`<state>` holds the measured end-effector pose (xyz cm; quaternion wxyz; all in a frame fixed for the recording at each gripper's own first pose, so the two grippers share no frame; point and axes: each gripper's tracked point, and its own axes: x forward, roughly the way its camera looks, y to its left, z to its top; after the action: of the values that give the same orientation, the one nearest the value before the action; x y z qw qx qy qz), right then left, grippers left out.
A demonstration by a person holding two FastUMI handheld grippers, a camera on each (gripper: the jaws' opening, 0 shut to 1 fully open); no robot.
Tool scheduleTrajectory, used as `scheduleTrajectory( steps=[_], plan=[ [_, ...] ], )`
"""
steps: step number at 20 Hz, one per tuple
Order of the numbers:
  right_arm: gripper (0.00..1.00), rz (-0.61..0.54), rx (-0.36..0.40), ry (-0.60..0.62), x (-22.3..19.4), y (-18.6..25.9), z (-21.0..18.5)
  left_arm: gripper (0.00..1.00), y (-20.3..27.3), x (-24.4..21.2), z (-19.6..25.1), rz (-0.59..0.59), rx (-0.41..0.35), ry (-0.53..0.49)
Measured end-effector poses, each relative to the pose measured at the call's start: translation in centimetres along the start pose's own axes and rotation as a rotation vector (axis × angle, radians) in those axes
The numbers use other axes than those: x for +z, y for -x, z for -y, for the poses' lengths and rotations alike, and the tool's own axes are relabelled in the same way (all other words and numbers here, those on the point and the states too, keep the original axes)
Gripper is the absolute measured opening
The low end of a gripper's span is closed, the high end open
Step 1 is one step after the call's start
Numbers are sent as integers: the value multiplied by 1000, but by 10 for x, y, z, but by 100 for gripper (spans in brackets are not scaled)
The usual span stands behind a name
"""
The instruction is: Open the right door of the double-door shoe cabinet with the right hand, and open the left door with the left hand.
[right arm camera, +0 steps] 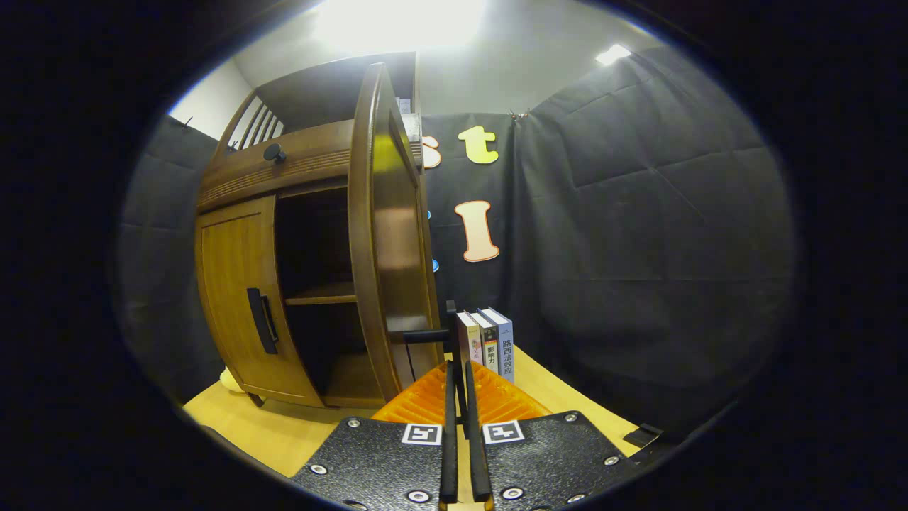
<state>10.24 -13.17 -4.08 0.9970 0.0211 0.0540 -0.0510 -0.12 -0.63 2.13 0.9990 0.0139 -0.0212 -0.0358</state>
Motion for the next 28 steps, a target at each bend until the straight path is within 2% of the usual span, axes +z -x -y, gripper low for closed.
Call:
scheduleTrajectory(
  steps=[1, 5, 6, 7, 8, 10, 11, 13, 14, 15, 16, 17, 18, 19, 20, 21, 22, 23, 24, 25, 26, 28],
  plan=[
    [7, 8, -12, 15, 2, 2, 5, 100, -1, -1, 1, -3, -6, 5],
    [7, 25, -70, 30, 10, 15, 29, 100, -4, -5, 5, -18, -43, 18],
    [7, 26, -85, 32, 12, 18, 34, 96, -5, -7, 6, -19, -48, 22],
    [7, 32, -105, 36, 15, 19, 39, 96, -6, -7, 7, -22, -54, 28],
    [7, 38, -113, 39, 19, 21, 44, 100, -7, -9, 10, -29, -64, 35],
    [7, 36, -75, 33, 21, 25, 38, 99, -16, -5, 19, -32, -83, 42],
    [0, 39, -70, 42, 23, 27, 37, 97, -23, -3, 23, -31, -90, 43],
    [2, 54, -50, 48, 30, 34, 30, 96, -36, -2, 27, -39, -98, 46],
    [8, 67, -33, 51, 33, 40, 23, 96, -43, -3, 28, -40, -101, 49],
    [25, 76, -27, 62, 35, 44, 20, 96, -49, -2, 29, -44, -104, 51],
    [33, 79, -29, 78, 34, 48, 20, 96, -56, -2, 32, -47, -111, 49],
    [53, 82, -35, 87, 34, 49, 20, 100, -63, 0, 36, -48, -120, 45],
    [74, 85, -43, 86, 35, 54, 22, 96, -73, 1, 38, -47, -130, 39],
    [94, 90, -49, 74, 37, 58, 24, 96, -82, 4, 41, -44, -132, 30],
    [94, 90, -48, 56, 37, 61, 23, 100, -93, 8, 43, -37, -136, 23],
    [93, 86, -45, 41, 35, 63, 22, 100, -103, 11, 47, -30, -140, 19],
    [93, 80, -49, 31, 31, 64, 25, 96, -114, 13, 52, -22, -145, 19],
    [95, 73, -54, 30, 30, 64, 28, 100, -125, 16, 57, -15, -148, 19],
    [94, 55, -61, 34, 26, 64, 31, 96, -137, 17, 62, -12, -146, 14],
    [95, 40, -65, 36, 23, 65, 33, 96, -147, 18, 65, -8, -142, 11],
    [95, 37, -65, 33, 23, 65, 34, 100, -150, 19, 67, 0, -143, 11],
    [95, 42, -73, 26, 25, 65, 35, 100, -168, 23, 75, 12, -148, 11]
  ],
)
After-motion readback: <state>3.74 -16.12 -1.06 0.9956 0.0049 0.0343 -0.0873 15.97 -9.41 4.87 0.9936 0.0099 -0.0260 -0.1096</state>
